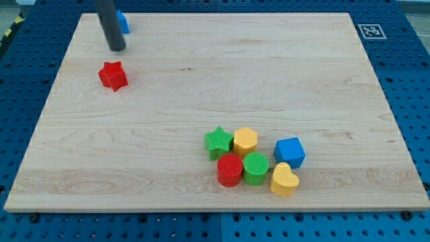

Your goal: Put the red star to the left of the red circle

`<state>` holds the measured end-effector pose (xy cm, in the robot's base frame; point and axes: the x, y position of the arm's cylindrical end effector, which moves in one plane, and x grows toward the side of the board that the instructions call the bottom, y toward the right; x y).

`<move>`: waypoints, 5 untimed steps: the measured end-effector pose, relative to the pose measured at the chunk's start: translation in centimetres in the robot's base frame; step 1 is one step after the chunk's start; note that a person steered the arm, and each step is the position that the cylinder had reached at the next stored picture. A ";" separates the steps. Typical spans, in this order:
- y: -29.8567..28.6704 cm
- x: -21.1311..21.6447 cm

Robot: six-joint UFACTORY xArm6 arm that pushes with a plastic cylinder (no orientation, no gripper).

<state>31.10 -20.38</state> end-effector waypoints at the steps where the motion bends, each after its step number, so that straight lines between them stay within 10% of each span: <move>1: -0.3 3.2; 5: 0.2 8.3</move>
<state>39.36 -20.22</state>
